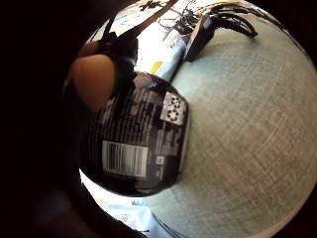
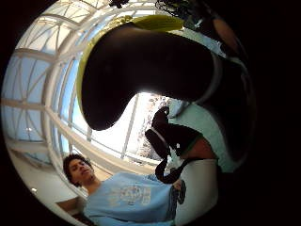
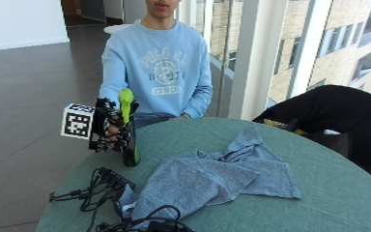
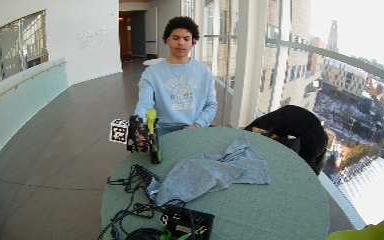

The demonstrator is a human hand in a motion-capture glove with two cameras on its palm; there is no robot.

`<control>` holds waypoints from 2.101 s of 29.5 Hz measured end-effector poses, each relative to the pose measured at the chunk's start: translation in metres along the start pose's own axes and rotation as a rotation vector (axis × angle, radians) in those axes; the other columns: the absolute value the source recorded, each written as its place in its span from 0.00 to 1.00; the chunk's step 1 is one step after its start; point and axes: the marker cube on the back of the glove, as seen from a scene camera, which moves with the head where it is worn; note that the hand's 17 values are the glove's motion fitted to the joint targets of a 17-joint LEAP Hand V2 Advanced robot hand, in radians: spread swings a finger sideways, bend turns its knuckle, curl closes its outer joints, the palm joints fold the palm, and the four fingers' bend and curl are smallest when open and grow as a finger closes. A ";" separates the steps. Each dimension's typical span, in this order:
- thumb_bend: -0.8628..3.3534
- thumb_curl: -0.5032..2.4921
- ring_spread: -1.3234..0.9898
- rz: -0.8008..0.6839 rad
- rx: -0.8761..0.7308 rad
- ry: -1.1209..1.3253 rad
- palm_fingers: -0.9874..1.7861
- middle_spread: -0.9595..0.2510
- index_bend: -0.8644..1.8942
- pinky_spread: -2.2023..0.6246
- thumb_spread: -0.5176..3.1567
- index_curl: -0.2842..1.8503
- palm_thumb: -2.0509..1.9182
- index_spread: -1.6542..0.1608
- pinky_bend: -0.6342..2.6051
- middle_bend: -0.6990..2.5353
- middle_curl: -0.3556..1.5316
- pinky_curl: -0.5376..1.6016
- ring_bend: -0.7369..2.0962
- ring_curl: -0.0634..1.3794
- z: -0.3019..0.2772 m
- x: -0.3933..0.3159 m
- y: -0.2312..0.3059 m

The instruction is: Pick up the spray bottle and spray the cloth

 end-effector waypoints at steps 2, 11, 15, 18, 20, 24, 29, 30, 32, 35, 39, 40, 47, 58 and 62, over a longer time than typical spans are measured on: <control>0.20 0.27 0.56 -0.009 0.011 0.000 0.61 0.73 0.35 0.85 0.41 0.24 0.66 0.72 0.28 0.30 0.41 0.42 0.37 0.28 0.004 -0.001 -0.003; 0.20 0.27 0.55 -0.004 0.085 0.097 0.65 0.72 0.36 0.86 0.40 0.24 0.67 0.73 0.26 0.33 0.42 0.41 0.39 0.29 0.017 -0.006 -0.005; 0.21 0.28 0.54 -0.035 0.114 0.159 0.68 0.72 0.38 0.87 0.40 0.26 0.70 0.74 0.24 0.33 0.42 0.40 0.38 0.29 0.021 -0.009 -0.005; 0.22 0.29 0.54 -0.057 0.128 0.182 0.72 0.71 0.40 0.87 0.41 0.27 0.73 0.75 0.24 0.33 0.42 0.39 0.38 0.29 0.022 -0.012 -0.011; 0.22 0.29 0.53 -0.068 0.124 0.190 0.73 0.71 0.39 0.86 0.41 0.28 0.74 0.75 0.24 0.33 0.42 0.39 0.39 0.29 0.023 -0.013 -0.013; 0.22 0.30 0.53 -0.076 0.059 0.216 0.75 0.71 0.38 0.86 0.40 0.29 0.74 0.76 0.24 0.33 0.42 0.39 0.40 0.30 0.022 -0.018 -0.013; 0.21 0.31 0.53 -0.131 -0.020 0.248 0.76 0.71 0.37 0.86 0.40 0.30 0.75 0.77 0.25 0.33 0.43 0.39 0.41 0.31 0.024 -0.031 -0.025; 0.21 0.31 0.53 -0.142 -0.046 0.258 0.76 0.71 0.37 0.86 0.40 0.30 0.75 0.77 0.25 0.33 0.43 0.39 0.41 0.31 0.025 -0.034 -0.027; 0.21 0.31 0.53 -0.124 -0.103 0.282 0.77 0.71 0.37 0.85 0.40 0.30 0.75 0.77 0.25 0.33 0.43 0.39 0.41 0.31 0.026 -0.042 -0.032; 0.21 0.32 0.53 -0.075 -0.170 0.314 0.77 0.71 0.37 0.85 0.39 0.31 0.75 0.77 0.25 0.33 0.43 0.39 0.42 0.32 0.029 -0.054 -0.039; 0.20 0.32 0.53 -0.068 -0.269 0.367 0.78 0.71 0.37 0.85 0.39 0.31 0.75 0.77 0.25 0.33 0.43 0.39 0.42 0.32 0.034 -0.065 -0.046; 0.20 0.32 0.53 -0.064 -0.293 0.386 0.78 0.71 0.37 0.85 0.39 0.31 0.75 0.77 0.25 0.33 0.43 0.39 0.43 0.32 0.036 -0.068 -0.048; 0.20 0.33 0.53 0.042 -0.420 0.484 0.78 0.71 0.37 0.84 0.39 0.31 0.75 0.78 0.26 0.34 0.44 0.40 0.43 0.32 0.052 -0.078 -0.061; 0.20 0.34 0.54 0.149 -0.565 0.551 0.77 0.71 0.36 0.85 0.39 0.32 0.75 0.78 0.26 0.34 0.44 0.41 0.43 0.31 0.074 -0.072 -0.062; 0.20 0.34 0.54 0.148 -0.587 0.555 0.77 0.71 0.36 0.85 0.39 0.32 0.75 0.79 0.26 0.34 0.44 0.41 0.43 0.31 0.080 -0.071 -0.062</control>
